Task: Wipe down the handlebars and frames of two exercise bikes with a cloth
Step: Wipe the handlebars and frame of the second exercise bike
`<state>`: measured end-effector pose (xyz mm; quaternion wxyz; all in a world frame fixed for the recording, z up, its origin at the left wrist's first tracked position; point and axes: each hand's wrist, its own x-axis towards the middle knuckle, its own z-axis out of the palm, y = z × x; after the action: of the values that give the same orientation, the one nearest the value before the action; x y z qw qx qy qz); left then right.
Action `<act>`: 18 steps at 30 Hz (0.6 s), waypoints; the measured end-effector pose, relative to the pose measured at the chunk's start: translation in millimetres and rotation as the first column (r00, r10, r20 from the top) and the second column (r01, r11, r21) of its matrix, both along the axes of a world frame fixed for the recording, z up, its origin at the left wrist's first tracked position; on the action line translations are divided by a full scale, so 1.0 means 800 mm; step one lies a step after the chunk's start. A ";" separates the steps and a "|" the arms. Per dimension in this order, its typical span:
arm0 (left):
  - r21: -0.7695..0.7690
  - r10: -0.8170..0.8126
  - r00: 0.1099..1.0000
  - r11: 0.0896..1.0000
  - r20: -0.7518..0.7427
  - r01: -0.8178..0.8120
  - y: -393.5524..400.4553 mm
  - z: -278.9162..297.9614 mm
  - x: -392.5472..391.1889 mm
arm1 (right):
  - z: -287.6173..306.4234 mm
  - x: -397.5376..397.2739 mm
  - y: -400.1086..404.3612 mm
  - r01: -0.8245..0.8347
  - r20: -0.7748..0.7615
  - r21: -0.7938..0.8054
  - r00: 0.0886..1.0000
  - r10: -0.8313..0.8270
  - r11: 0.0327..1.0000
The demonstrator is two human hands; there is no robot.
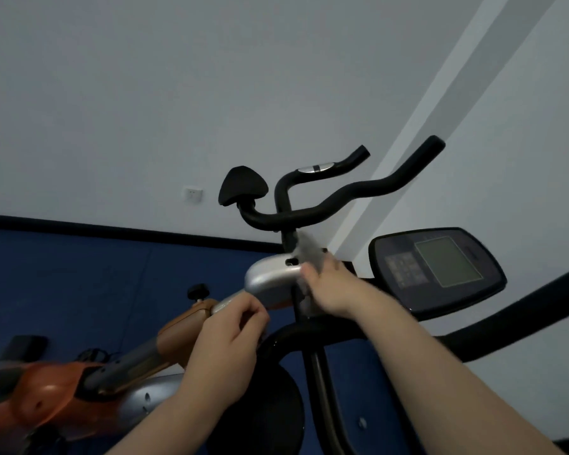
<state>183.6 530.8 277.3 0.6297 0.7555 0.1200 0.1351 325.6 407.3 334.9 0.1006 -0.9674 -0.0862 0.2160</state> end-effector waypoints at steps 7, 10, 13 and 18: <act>0.100 -0.107 0.993 0.990 0.055 0.102 0.002 0.003 0.003 | -0.010 -0.013 0.023 -0.016 0.005 0.080 1.000 0.016 0.997; 0.167 -0.204 0.977 0.967 0.055 0.193 0.007 0.001 0.007 | -0.002 0.005 0.017 0.084 -0.057 -0.014 0.995 -0.085 0.996; 0.132 -0.295 0.953 0.950 0.075 0.283 0.019 0.003 0.012 | -0.014 -0.014 0.037 -0.120 0.128 0.012 0.985 0.117 0.993; -0.198 0.055 0.988 0.980 0.141 -0.026 0.082 -0.006 0.048 | -0.016 -0.020 0.039 -0.195 0.344 0.166 0.930 0.129 0.967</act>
<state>221.8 596.5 272.6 0.7052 0.6754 0.1015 0.1903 309.9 438.6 322.3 0.1616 -0.9646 -0.2027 0.0490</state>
